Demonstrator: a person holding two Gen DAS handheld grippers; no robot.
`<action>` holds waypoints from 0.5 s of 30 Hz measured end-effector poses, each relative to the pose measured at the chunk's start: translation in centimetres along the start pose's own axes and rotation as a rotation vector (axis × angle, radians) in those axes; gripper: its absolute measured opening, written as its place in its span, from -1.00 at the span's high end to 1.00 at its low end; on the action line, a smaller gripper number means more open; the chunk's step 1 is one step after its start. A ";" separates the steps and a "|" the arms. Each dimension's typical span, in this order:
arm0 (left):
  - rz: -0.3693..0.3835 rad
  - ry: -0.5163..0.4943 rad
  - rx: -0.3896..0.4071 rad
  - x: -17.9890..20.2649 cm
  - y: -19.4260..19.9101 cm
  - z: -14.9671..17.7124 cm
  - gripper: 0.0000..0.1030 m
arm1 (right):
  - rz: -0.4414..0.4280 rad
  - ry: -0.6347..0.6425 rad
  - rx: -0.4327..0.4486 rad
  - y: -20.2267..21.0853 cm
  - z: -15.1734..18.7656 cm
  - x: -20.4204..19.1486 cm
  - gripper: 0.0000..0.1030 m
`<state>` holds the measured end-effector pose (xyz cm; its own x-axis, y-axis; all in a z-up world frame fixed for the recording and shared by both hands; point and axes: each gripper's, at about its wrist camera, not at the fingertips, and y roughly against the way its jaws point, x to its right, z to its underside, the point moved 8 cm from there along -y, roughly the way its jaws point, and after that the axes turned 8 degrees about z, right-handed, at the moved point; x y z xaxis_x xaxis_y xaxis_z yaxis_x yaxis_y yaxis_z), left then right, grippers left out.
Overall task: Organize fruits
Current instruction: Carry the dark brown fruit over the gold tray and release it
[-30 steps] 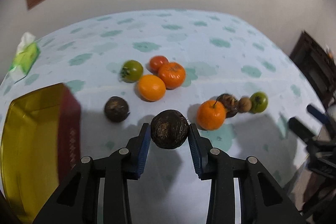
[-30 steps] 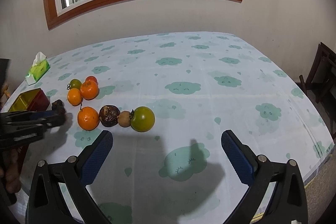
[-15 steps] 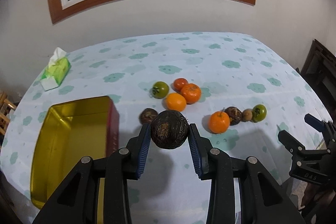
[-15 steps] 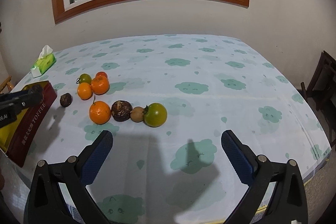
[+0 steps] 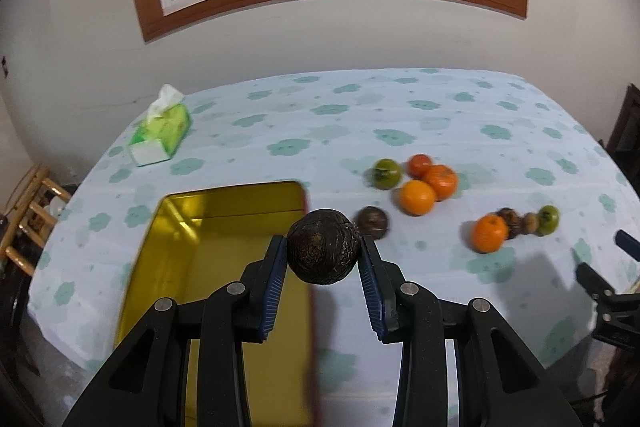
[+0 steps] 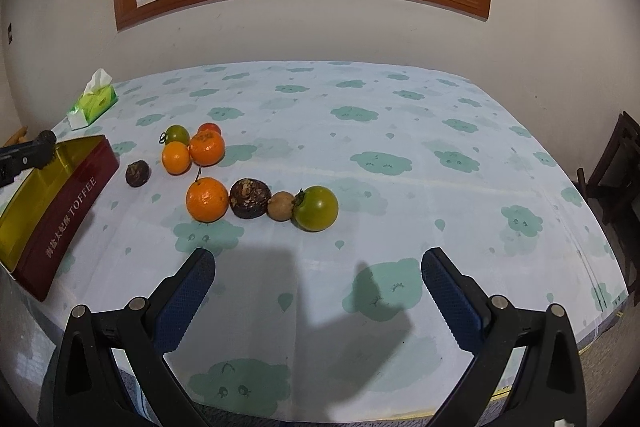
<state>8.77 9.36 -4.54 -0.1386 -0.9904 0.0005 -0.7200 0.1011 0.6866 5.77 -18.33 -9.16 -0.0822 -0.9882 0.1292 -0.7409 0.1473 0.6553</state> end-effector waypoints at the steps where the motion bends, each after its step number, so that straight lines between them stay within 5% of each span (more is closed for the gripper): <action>1: -0.013 -0.001 -0.002 -0.7 -0.1 0.0 0.27 | -0.002 0.003 -0.003 0.0 0.1 -0.1 -0.99; 15: -0.161 0.011 -0.119 -8.8 -4.7 1.5 0.27 | -0.011 0.032 -0.023 -0.1 0.7 -1.0 -0.99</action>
<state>12.37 17.77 -8.84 -0.0207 -0.9938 -0.1088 -0.6466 -0.0697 0.7596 5.47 -17.43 -9.90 -0.0524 -0.9880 0.1456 -0.7259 0.1378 0.6739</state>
